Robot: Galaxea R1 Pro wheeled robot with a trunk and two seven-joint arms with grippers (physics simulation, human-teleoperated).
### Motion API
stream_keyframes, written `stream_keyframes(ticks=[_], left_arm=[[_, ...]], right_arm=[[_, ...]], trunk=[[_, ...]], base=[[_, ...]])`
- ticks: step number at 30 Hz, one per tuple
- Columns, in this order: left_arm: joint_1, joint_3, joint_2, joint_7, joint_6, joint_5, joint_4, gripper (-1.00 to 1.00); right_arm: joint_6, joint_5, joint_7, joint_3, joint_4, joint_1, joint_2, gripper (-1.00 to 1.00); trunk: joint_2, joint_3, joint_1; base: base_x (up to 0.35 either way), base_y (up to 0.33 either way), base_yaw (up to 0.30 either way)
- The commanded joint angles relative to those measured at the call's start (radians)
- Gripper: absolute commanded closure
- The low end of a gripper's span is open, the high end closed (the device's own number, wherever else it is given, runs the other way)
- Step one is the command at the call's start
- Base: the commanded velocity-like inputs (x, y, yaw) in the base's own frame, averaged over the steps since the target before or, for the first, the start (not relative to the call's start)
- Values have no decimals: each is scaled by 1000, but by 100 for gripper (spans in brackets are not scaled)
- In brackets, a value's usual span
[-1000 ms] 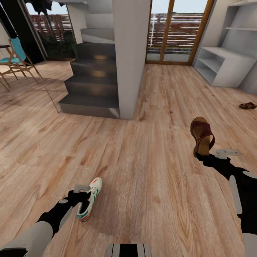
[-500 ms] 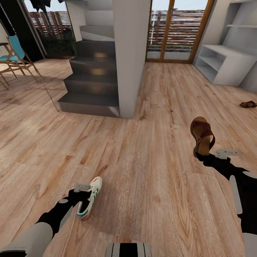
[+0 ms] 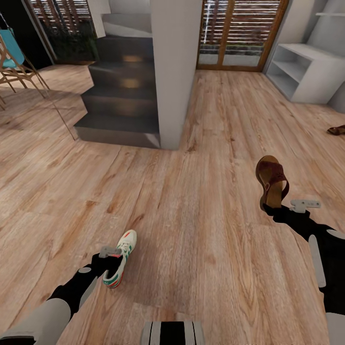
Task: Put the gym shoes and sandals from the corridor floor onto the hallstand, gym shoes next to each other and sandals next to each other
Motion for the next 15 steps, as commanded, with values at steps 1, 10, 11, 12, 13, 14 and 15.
stream_keyframes(ticks=[1,10,11,12,13,14,15], left_arm=[[-1,-2,1,-1,-2,-6,-1,-100],[-1,-1,-1,-1,-2,-6,-3,-100],[-1,-3,-1,-1,-1,-6,-18,-100],[-1,-3,-1,-1,-1,-6,-19,-100],[-1,-3,-1,-1,-1,-6,-21,-100],[-1,-3,-1,-1,-1,-6,-21,-100],[-1,-3,-1,-1,-1,-6,-22,-100]], right_arm=[[7,-5,2,-1,-1,-1,0,100],[7,-4,2,-1,-2,-1,0,100],[7,-4,2,-2,-3,-1,0,100],[7,-4,2,-2,-3,-1,0,100],[7,-4,2,-2,-3,-1,0,100],[7,-4,2,-2,-3,-1,0,100],[7,-4,2,-2,-3,-1,0,100]], trunk=[[-1,-6,0],[-3,-49,4],[-3,-50,4],[-3,-51,4],[-3,-53,4],[-3,-54,4],[-3,-55,4]], base=[[0,0,0],[0,0,0],[0,0,0],[0,0,0],[0,0,0],[0,0,0],[0,0,0]])
